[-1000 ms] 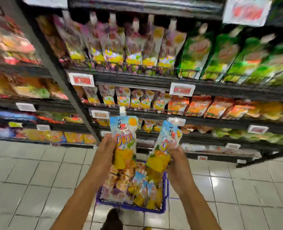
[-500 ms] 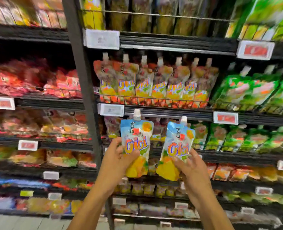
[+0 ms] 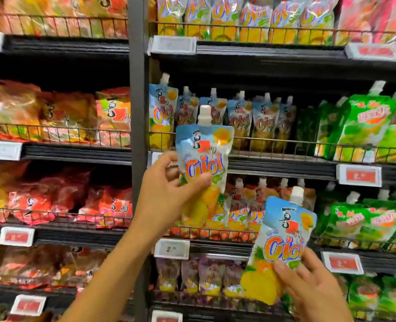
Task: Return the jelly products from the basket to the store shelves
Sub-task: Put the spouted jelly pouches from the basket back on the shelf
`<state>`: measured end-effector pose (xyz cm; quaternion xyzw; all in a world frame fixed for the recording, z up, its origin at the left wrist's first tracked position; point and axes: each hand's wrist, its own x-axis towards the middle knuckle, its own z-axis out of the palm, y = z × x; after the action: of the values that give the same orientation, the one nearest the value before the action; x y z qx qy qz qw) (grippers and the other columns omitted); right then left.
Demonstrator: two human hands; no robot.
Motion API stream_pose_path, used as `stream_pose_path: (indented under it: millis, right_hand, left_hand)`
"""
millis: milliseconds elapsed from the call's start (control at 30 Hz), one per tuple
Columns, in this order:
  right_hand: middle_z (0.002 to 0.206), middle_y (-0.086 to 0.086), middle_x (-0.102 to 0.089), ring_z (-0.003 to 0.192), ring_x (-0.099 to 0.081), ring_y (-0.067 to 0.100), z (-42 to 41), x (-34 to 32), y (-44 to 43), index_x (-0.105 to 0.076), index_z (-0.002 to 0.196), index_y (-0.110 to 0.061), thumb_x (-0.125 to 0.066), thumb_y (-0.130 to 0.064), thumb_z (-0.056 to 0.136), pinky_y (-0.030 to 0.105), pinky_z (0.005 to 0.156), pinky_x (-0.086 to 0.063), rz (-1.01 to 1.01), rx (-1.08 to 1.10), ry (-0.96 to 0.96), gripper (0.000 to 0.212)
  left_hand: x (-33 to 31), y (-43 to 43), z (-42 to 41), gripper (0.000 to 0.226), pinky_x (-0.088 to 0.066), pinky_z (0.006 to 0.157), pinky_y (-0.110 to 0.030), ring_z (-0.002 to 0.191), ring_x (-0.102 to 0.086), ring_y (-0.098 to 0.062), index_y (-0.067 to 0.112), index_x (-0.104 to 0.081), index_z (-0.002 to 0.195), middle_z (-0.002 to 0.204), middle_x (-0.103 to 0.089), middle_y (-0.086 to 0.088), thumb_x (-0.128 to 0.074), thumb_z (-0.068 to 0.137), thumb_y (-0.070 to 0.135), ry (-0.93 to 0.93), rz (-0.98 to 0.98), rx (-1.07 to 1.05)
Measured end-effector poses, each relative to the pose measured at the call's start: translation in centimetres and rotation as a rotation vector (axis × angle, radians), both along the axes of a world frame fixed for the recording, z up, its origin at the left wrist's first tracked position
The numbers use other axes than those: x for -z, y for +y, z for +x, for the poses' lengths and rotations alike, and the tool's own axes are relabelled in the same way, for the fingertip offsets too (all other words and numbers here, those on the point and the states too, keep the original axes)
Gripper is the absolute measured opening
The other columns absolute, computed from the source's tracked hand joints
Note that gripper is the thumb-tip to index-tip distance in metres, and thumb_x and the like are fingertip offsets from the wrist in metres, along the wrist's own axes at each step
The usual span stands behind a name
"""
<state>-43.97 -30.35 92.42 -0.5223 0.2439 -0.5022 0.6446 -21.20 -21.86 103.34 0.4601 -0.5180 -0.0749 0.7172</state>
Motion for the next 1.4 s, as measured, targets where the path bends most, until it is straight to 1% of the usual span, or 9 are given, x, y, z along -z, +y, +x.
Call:
stream_pose_path:
  millis: [200,467,567,700,867,933,1033,1267,1400]
  right_hand:
    - [0.095,0.006,-0.077,0.083,-0.073,0.018,0.2,-3.7,-0.9,-0.066,0.109,-0.023,-0.082,-0.028,0.043,0.04,0.081,-0.056,-0.155,0.01,0.135,0.069]
    - [0.087,0.007,-0.077,0.072,-0.071,0.014,-0.9,-4.8,-1.7,-0.069,0.101,-0.014,-0.076,0.011,0.067,0.031,0.064,-0.059,-0.199,0.16,0.095,0.043]
    - [0.087,0.004,-0.077,0.073,-0.072,0.011,-1.1,-5.3,-2.3,-0.071,0.097,-0.017,-0.078,0.002,0.059,0.022,0.067,-0.06,-0.237,0.166,0.055,0.043]
    - [0.091,0.001,-0.077,0.081,-0.073,0.015,-0.8,-7.5,-2.9,-0.073,0.094,-0.024,-0.079,-0.02,0.054,0.027,0.074,-0.06,-0.338,0.18,0.047,0.041]
    - [0.087,-0.011,-0.075,0.073,-0.07,0.004,1.5,-13.2,-2.6,-0.071,0.097,-0.029,-0.078,-0.042,0.065,0.013,0.056,-0.052,-0.613,0.28,0.039,0.036]
    - [0.087,-0.01,-0.074,0.077,-0.071,0.006,3.2,-15.6,-3.1,-0.069,0.097,-0.028,-0.079,-0.039,0.073,0.019,0.062,-0.057,-0.703,0.334,0.034,0.028]
    - [0.091,-0.005,-0.074,0.087,-0.071,0.011,6.2,-18.5,-5.3,-0.067,0.095,-0.028,-0.079,-0.027,0.079,0.042,0.076,-0.061,-0.764,0.36,0.027,0.021]
    - [0.089,-0.021,-0.066,0.082,-0.06,-0.013,12.1,-21.8,-7.9,-0.064,0.101,-0.027,-0.079,-0.03,0.079,0.013,0.072,-0.05,-0.781,0.459,0.049,0.026]
    - [0.102,-0.006,-0.069,0.093,-0.064,0.006,14.2,-22.3,-8.6,-0.063,0.11,-0.019,-0.08,-0.025,0.08,0.031,0.083,-0.056,-0.766,0.459,0.105,0.035]
  left_hand:
    - [-9.4,-4.0,1.6,0.034,-0.055,0.064,-0.013,0.084,-0.07,0.0,0.021,-0.059,0.102,0.093,-0.074,0.009,-0.082,0.077,0.021,-0.152,-0.167,-0.201]
    - [-11.9,-9.0,4.7,0.039,-0.052,0.075,-0.013,0.092,-0.065,0.0,0.017,-0.055,0.102,0.097,-0.067,0.01,-0.083,0.076,0.013,-0.218,-0.188,-0.395]
    - [-11.2,-9.5,6.3,0.04,-0.052,0.075,-0.013,0.091,-0.064,-0.001,0.02,-0.052,0.101,0.098,-0.066,0.01,-0.083,0.075,0.016,-0.216,-0.127,-0.459]
    - [-10.2,-9.5,7.7,0.04,-0.051,0.075,-0.016,0.089,-0.062,0.0,0.02,-0.052,0.104,0.098,-0.064,0.01,-0.082,0.077,0.02,-0.173,-0.076,-0.519]
    - [-9.8,-9.5,8.1,0.03,-0.044,0.07,-0.017,0.092,-0.058,-0.012,0.017,-0.051,0.104,0.102,-0.059,0.005,-0.074,0.086,0.025,-0.206,0.079,-0.573]
    - [-9.7,-9.5,8.0,0.024,-0.038,0.063,-0.017,0.091,-0.054,-0.014,0.011,-0.052,0.107,0.1,-0.056,0.002,-0.066,0.092,0.024,-0.266,0.153,-0.592]
    - [-9.8,-9.2,7.8,0.022,-0.039,0.069,-0.024,0.093,-0.054,-0.016,0.008,-0.053,0.108,0.103,-0.057,-0.002,-0.06,0.096,0.024,-0.288,0.206,-0.601]
    - [-9.4,-7.7,7.1,0.032,-0.054,0.08,-0.038,0.103,-0.063,-0.03,0.001,-0.052,0.115,0.114,-0.064,-0.017,-0.068,0.089,0.011,-0.416,0.27,-0.756]
    - [-9.0,-7.1,6.1,0.043,-0.052,0.085,-0.039,0.108,-0.06,-0.034,0.001,-0.042,0.129,0.121,-0.06,-0.02,-0.063,0.091,0.002,-0.485,0.295,-0.845]
